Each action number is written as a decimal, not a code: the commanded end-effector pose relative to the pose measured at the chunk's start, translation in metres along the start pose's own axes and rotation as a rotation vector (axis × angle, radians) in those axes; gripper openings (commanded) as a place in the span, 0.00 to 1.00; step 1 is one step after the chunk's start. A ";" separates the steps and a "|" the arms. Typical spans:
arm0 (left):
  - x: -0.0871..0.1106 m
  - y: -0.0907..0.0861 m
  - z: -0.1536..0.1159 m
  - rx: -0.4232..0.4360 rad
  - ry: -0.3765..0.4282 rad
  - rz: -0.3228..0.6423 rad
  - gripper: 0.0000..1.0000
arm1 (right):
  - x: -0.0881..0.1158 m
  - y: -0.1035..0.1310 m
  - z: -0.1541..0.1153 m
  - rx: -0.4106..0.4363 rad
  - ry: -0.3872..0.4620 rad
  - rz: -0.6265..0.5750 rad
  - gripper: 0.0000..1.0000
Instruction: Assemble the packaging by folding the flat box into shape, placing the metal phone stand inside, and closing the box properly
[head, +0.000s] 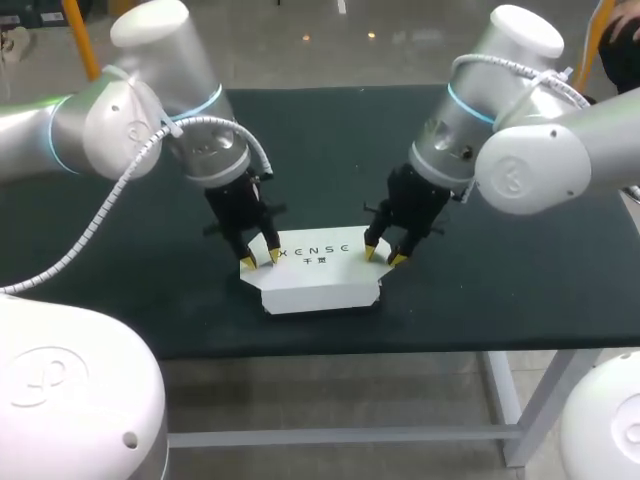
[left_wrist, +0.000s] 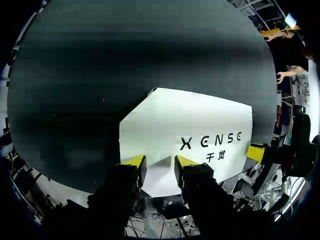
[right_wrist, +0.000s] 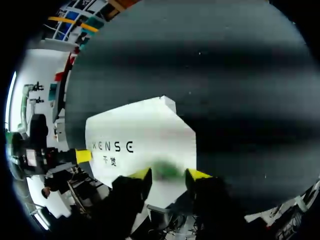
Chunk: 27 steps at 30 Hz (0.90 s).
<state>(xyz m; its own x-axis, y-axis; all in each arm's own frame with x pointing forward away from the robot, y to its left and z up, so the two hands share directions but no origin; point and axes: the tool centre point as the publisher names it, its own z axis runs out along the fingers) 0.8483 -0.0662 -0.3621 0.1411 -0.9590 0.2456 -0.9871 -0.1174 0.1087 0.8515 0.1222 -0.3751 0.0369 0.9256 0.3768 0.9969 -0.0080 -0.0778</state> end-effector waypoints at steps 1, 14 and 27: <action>0.000 0.006 0.002 0.027 -0.005 -0.002 0.46 | -0.001 -0.004 0.001 -0.025 0.001 -0.007 0.49; -0.005 0.009 0.007 0.079 0.030 0.032 0.48 | -0.001 -0.002 0.011 -0.047 0.027 -0.038 0.49; -0.010 0.006 0.011 0.128 0.084 0.061 0.48 | -0.001 -0.001 0.014 -0.067 0.058 -0.053 0.51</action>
<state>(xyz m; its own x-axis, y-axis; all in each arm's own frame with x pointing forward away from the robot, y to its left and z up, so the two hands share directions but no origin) 0.8448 -0.0634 -0.3691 0.0817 -0.9435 0.3211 -0.9955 -0.0929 -0.0197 0.8506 0.1265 -0.3848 -0.0121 0.9039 0.4277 0.9999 0.0128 0.0011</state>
